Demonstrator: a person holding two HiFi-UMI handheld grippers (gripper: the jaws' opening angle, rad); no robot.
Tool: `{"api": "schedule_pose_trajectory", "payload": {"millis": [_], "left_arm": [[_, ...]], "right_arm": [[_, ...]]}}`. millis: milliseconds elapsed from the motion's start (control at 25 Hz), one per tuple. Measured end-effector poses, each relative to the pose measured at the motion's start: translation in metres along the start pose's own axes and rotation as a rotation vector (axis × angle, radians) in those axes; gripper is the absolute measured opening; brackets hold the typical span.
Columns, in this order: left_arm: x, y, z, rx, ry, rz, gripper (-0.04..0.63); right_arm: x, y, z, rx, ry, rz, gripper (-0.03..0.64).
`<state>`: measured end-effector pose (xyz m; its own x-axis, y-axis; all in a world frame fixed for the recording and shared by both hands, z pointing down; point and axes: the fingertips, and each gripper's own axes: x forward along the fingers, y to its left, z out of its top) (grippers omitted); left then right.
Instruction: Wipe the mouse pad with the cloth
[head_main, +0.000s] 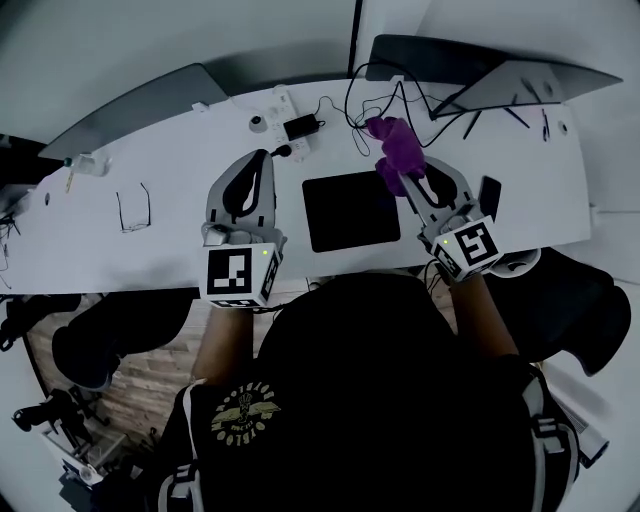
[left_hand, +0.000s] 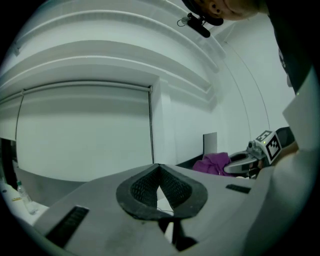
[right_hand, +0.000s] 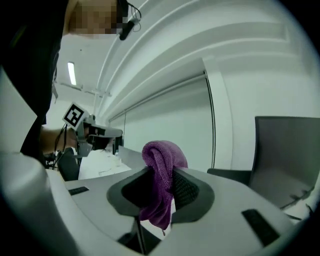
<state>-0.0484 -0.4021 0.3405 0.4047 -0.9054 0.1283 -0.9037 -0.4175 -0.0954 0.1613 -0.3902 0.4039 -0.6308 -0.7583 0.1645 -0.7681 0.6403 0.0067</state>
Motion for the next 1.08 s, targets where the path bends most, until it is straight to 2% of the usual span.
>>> {"api": "schedule_pose_trajectory", "payload": {"millis": [200, 400, 1080], "left_arm": [[0.005, 0.005, 0.023, 0.029, -0.009, 0.014, 0.002], [0.004, 0.010, 0.036, 0.036, -0.011, 0.035, 0.002], [0.004, -0.005, 0.044, 0.065, 0.004, 0.053, 0.002]], "right_arm": [[-0.003, -0.018, 0.060, -0.029, -0.095, -0.014, 0.101], [-0.008, -0.036, 0.093, -0.072, -0.146, -0.045, 0.101], [-0.021, -0.043, 0.088, -0.054, -0.145, -0.020, 0.101]]}}
